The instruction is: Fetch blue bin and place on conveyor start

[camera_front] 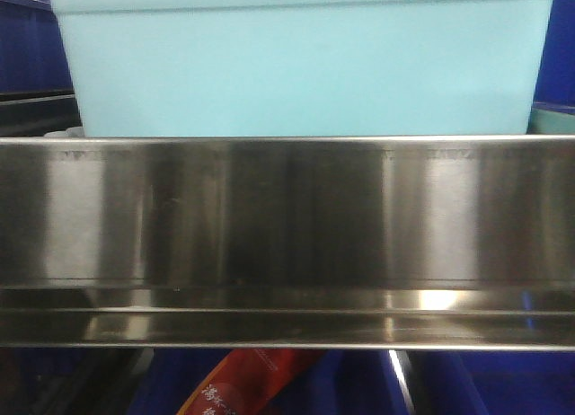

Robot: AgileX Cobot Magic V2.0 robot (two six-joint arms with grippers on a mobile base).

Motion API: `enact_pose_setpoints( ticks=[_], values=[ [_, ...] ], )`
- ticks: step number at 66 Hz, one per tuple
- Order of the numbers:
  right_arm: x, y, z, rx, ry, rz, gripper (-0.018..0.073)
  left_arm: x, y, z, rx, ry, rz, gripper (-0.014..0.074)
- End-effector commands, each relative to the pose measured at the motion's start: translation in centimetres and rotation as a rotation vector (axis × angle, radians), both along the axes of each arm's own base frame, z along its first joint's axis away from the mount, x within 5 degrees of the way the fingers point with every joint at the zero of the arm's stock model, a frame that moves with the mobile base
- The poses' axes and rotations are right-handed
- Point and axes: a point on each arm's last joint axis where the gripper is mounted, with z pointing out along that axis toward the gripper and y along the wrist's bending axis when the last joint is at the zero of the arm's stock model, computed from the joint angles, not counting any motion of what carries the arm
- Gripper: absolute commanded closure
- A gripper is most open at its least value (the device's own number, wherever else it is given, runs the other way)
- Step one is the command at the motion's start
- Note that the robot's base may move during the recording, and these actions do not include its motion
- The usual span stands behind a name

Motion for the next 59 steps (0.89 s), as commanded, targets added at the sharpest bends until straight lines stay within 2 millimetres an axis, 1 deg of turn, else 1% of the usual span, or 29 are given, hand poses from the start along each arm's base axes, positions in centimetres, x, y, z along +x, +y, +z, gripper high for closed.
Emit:
enact_pose_setpoints(
  ticks=[1, 6, 7, 11, 12, 17, 24, 32, 36, 39, 41, 49, 52, 55, 59],
  values=[
    [-0.2, 0.1, 1.7, -0.002, 0.030, 0.010, 0.0474, 0.1, 0.0, 1.6, -0.004, 0.079, -0.007, 0.0489],
    [0.2, 0.1, 2.9, -0.002, 0.035, 0.010, 0.0301, 0.4, 0.0, 3.2, -0.004, 0.086, -0.007, 0.0316],
    [0.2, 0.1, 3.1, -0.002, 0.036, 0.010, 0.0252, 0.6, 0.0, 3.6, -0.004, 0.082, -0.007, 0.0286],
    [0.8, 0.0, 3.5, 0.000, 0.052, 0.009, 0.0136, 1.0, 0.0, 4.8, -0.008, 0.055, -0.009, 0.0176],
    [1.1, 0.0, 3.5, 0.001, 0.055, 0.008, 0.0099, 1.1, 0.0, 5.1, -0.008, 0.049, -0.009, 0.0159],
    [1.8, -0.1, 3.6, 0.003, 0.057, 0.004, -0.0010, 1.8, 0.0, 6.1, -0.008, 0.056, -0.009, 0.0111],
    [2.7, -0.3, 4.2, 0.004, 0.046, -0.001, -0.0002, 3.1, -0.1, 7.0, -0.009, 0.127, -0.027, 0.0109],
    [3.8, -0.3, 5.4, 0.008, 0.133, 0.008, 0.0000, 4.3, -1.0, 8.2, 0.001, 0.172, -0.133, 0.0109],
    [4.5, -0.3, 6.4, 0.010, 0.169, 0.012, 0.0000, 5.0, -1.6, 8.9, 0.013, 0.185, -0.192, 0.0109],
    [5.3, -0.3, 7.0, 0.012, 0.210, 0.016, 0.0000, 5.8, -2.3, 9.5, 0.021, 0.202, -0.244, 0.0109],
    [5.7, -0.3, 7.7, 0.012, 0.219, 0.021, 0.0000, 6.2, -2.6, 9.7, 0.025, 0.215, -0.266, 0.0109],
    [7.9, 0.1, 9.9, -0.028, 0.282, 0.077, 0.0000, 8.8, -5.0, 11.0, 0.053, 0.303, -0.386, 0.0109],
    [8.9, 0.4, 10.6, -0.035, 0.306, 0.106, 0.0000, 10.1, -6.0, 11.4, 0.066, 0.343, -0.417, 0.0109],
    [10.3, 0.9, 11.0, -0.041, 0.355, 0.140, 0.0000, 11.3, -7.1, 11.7, 0.080, 0.382, -0.447, 0.0109],
    [11.7, 1.4, 11.9, -0.048, 0.407, 0.177, 0.0000, 12.9, -8.1, 12.3, 0.092, 0.428, -0.460, 0.0109]
  ],
)
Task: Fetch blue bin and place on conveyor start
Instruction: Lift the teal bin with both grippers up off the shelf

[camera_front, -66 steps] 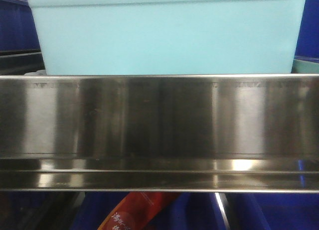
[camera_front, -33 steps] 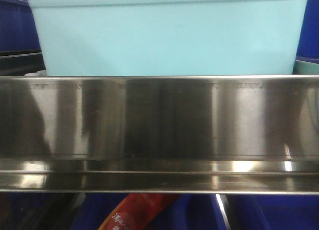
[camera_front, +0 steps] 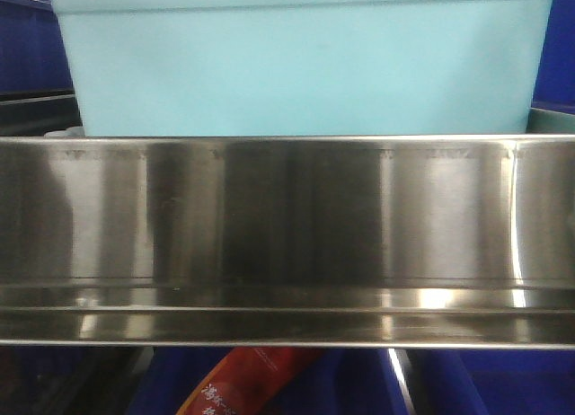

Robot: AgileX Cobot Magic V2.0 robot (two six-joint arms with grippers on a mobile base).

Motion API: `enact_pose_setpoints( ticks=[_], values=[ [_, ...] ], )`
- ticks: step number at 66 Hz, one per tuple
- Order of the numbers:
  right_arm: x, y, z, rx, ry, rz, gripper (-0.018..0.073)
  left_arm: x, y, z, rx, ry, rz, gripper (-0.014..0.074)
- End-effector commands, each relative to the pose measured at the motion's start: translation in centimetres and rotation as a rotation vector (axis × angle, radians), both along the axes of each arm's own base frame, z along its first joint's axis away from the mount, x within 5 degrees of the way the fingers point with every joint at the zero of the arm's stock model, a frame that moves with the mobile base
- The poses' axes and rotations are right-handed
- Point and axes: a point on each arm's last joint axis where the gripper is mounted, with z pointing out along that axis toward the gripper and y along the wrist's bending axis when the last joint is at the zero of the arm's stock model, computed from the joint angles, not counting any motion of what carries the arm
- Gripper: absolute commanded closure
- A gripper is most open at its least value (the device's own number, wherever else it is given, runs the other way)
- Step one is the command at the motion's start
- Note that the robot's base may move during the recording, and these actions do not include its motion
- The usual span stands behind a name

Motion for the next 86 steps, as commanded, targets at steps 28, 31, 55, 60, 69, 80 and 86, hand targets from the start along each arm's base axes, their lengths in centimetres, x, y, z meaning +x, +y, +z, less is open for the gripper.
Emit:
enact_pose_setpoints(
  ticks=[28, 31, 55, 60, 69, 80, 86],
  values=[
    [13.9, 2.0, 2.4, -0.018, 0.585, 0.097, 0.0000, 14.9, -6.1, 1.6, 0.102, 0.476, 0.081, 0.0124],
    [15.0, 2.1, 2.3, -0.014, 0.611, 0.102, 0.0000, 16.0, -5.8, 1.1, 0.110, 0.520, 0.106, 0.0124],
    [22.0, 3.4, -4.0, 0.056, 0.816, 0.144, 0.0000, 21.5, -5.3, -4.8, 0.136, 0.710, 0.176, 0.0124],
    [22.9, 3.4, -5.3, 0.057, 0.847, 0.142, 0.0000, 22.1, -5.5, -5.8, 0.146, 0.734, 0.177, 0.0124],
    [24.1, 3.5, -7.1, 0.058, 0.883, 0.137, 0.0000, 22.9, -5.8, -7.2, 0.152, 0.767, 0.177, 0.0124],
    [24.6, 3.5, -7.9, 0.059, 0.902, 0.136, 0.0098, 23.1, -5.9, -8.3, 0.163, 0.809, 0.177, 0.0171],
    [24.6, 3.5, -7.9, 0.059, 0.900, 0.135, 0.0271, 23.1, -5.9, -8.3, 0.165, 0.813, 0.177, 0.0312]
  ],
)
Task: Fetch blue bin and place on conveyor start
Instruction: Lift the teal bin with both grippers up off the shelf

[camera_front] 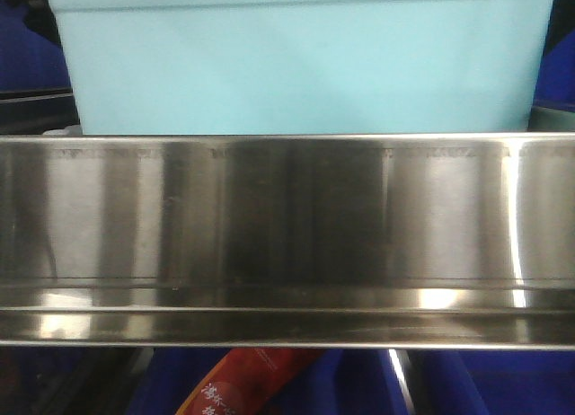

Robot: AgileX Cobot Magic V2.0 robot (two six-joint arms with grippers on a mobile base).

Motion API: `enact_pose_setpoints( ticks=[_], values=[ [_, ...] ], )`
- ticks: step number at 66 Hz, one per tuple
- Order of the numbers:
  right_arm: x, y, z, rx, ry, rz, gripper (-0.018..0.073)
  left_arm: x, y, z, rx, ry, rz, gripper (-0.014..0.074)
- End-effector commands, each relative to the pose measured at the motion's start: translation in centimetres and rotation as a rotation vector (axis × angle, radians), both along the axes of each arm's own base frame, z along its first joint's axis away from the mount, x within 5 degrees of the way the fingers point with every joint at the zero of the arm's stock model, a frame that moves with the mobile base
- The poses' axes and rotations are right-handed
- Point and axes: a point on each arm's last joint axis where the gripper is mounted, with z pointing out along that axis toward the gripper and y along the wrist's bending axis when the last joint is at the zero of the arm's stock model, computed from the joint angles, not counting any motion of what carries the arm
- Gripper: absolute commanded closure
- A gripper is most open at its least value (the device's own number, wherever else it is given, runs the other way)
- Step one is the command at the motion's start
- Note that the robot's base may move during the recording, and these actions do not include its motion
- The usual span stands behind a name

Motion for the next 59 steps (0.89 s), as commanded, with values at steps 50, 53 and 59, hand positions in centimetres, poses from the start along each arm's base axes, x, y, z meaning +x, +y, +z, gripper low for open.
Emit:
enact_pose_setpoints(
  ticks=[50, 53, 59],
  values=[
    [-4.4, -0.3, 7.2, 0.017, -0.213, -0.003, 0.0711, -4.7, 1.5, 7.6, -0.061, -0.144, 0.004, 0.0708],
    [-5.1, -0.4, 8.0, 0.018, -0.238, -0.003, 0.0711, -5.6, 1.7, 8.7, -0.072, -0.175, 0.004, 0.0708],
    [-6.6, -0.5, 9.7, 0.025, -0.292, -0.003, 0.0711, -7.2, 2.2, 10.7, -0.091, -0.234, 0.003, 0.0708]
  ],
)
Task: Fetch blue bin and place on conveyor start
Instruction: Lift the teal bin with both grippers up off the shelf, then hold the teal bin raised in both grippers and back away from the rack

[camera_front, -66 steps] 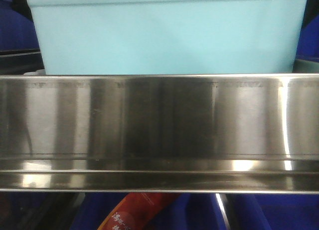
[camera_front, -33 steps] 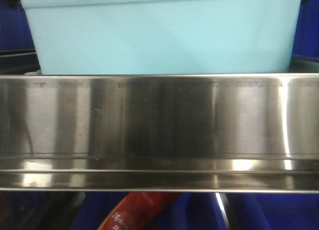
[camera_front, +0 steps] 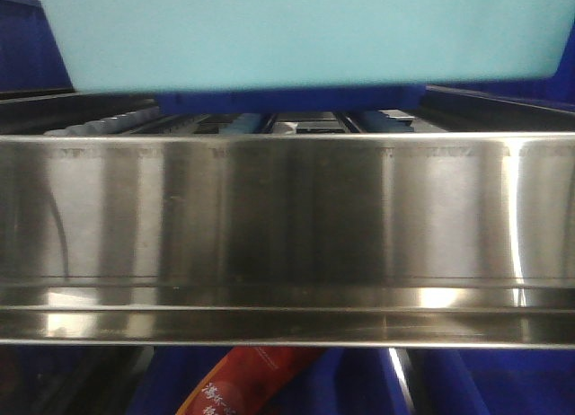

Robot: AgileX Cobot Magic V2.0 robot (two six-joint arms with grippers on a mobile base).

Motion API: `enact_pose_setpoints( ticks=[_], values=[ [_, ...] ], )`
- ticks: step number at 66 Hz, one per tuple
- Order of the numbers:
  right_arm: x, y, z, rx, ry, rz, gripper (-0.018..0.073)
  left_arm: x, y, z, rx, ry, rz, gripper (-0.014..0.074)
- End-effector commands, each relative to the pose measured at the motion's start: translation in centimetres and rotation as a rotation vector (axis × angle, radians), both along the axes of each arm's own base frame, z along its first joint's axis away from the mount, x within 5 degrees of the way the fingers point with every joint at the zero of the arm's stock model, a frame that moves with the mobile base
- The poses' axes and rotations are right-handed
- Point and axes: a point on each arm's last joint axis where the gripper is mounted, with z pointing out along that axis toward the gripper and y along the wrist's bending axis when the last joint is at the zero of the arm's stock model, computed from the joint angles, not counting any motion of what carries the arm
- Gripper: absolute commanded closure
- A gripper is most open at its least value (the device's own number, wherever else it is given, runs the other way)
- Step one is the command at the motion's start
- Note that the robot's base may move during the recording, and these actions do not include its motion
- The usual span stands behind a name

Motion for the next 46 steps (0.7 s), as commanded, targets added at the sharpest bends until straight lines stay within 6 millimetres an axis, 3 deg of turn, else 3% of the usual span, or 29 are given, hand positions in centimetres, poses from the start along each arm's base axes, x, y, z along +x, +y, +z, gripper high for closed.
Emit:
enact_pose_setpoints(
  ticks=[1, 16, 46],
  values=[
    [-1.8, -0.8, 2.6, -0.033, -0.102, -0.005, 0.0711, -2.1, 1.0, 3.0, -0.003, -0.094, -0.006, 0.0708],
    [-4.4, -0.7, 5.1, 0.007, -0.187, 0.000, 0.0711, -4.5, 1.7, 5.4, -0.034, -0.165, -0.007, 0.0708],
    [-4.2, -0.7, 5.3, 0.019, -0.216, -0.006, 0.0711, -4.6, 1.5, 7.1, -0.093, -0.247, -0.012, 0.0708]
  ],
)
